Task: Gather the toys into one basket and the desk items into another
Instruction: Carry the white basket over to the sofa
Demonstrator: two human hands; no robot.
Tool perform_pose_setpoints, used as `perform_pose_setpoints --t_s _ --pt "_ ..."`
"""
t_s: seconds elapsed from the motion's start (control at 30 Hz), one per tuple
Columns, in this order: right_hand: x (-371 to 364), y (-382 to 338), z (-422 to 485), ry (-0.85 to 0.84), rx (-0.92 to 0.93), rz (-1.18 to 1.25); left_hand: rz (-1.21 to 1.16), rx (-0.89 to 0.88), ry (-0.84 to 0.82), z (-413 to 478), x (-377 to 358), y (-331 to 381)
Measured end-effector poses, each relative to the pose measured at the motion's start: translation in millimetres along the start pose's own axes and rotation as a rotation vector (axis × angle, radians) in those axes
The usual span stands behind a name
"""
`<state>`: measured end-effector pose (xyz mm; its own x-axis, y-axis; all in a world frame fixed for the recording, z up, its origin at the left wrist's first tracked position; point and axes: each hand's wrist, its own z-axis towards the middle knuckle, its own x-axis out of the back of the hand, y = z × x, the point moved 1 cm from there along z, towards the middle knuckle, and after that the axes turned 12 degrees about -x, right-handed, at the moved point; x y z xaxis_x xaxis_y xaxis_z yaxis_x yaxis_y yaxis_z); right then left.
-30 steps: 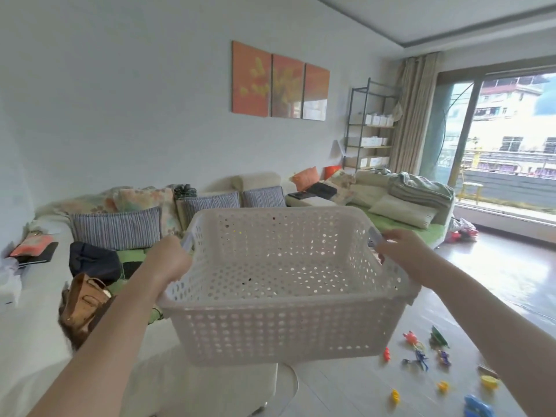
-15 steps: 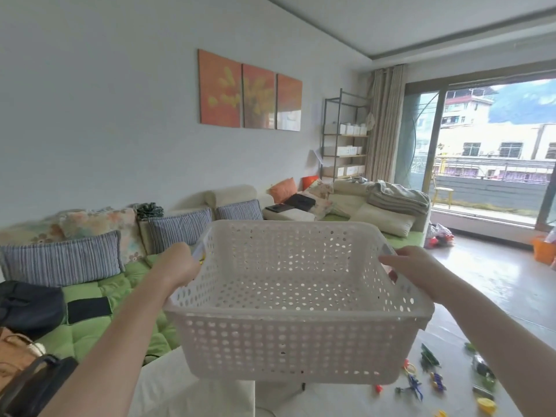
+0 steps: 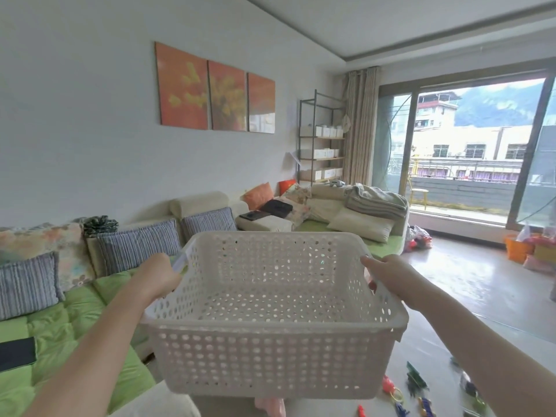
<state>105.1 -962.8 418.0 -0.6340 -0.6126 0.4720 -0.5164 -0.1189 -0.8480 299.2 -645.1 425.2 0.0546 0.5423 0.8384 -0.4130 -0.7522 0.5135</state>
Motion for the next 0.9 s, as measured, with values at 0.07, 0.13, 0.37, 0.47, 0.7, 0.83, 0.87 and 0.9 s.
perform_pose_setpoints --t_s 0.07,0.13,0.37,0.47,0.7,0.83,0.87,0.9 --pt "4.0 -7.5 31.0 0.006 -0.009 -0.009 0.021 0.0 -0.006 24.0 -15.5 6.9" --pt "7.6 -16.4 64.9 0.004 -0.003 -0.001 0.045 0.028 -0.013 52.9 -33.1 15.0" --pt "-4.3 -29.6 154.7 0.018 0.005 -0.017 0.055 0.047 0.007 137.9 -70.7 28.5" --pt "-14.9 -40.8 195.6 0.023 0.003 -0.021 0.062 0.035 -0.012 180.1 -87.7 33.0" --pt "-40.5 -81.3 276.5 0.03 -0.022 -0.006 0.103 -0.02 -0.026 289.4 -111.6 34.2" --pt "-51.8 -92.6 312.8 0.032 -0.044 -0.001 0.14 -0.074 -0.048 341.5 -119.1 33.2" --pt "-56.1 -93.4 321.0 0.025 -0.049 -0.002 0.157 -0.078 -0.06 352.7 -123.3 32.0" --pt "-60.7 -93.2 331.2 0.022 -0.056 -0.006 0.171 -0.077 -0.068 364.4 -128.2 31.1"
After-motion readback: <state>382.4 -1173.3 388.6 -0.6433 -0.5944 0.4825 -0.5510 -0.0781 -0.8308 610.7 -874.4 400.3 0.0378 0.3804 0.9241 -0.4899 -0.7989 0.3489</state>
